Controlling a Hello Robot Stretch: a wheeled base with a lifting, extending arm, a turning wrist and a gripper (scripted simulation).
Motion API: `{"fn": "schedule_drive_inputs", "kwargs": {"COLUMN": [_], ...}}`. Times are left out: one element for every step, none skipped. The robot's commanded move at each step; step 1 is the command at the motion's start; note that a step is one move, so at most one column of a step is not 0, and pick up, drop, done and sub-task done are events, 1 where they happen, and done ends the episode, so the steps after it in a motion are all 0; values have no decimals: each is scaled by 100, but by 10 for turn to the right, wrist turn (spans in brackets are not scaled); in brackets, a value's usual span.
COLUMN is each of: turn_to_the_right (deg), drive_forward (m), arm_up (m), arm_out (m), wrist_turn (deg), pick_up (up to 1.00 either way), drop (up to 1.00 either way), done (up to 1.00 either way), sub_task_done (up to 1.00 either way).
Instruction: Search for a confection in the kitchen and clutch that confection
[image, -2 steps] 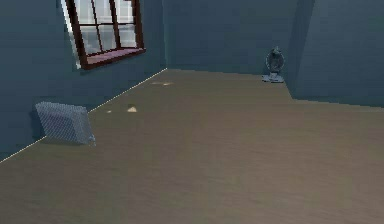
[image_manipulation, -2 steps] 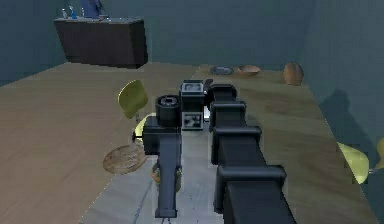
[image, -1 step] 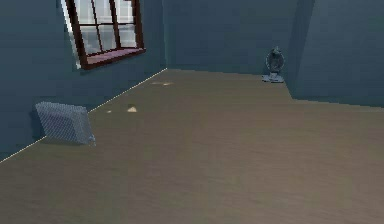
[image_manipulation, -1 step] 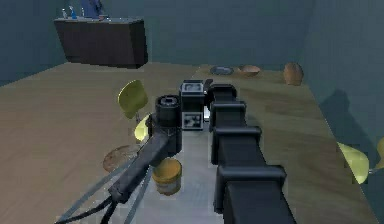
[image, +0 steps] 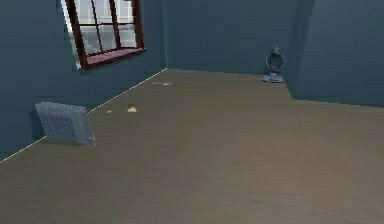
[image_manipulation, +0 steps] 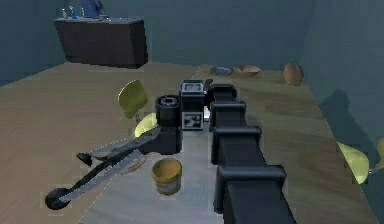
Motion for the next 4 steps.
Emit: {"fn": "schedule_drive_inputs", "kwargs": {"turn_to_the_right": [0, 0, 0, 0], "drive_forward": [0, 0, 0, 0], "arm_up": [0, 0, 0, -26], "arm_out": [2, 0, 0, 0], "wrist_turn": [0, 450, 270, 0], "pick_up": [0, 0, 0, 0], "drop": [0, 0, 0, 0], "done": [0, 0, 0, 0], "sub_task_done": [0, 0, 0, 0]}}
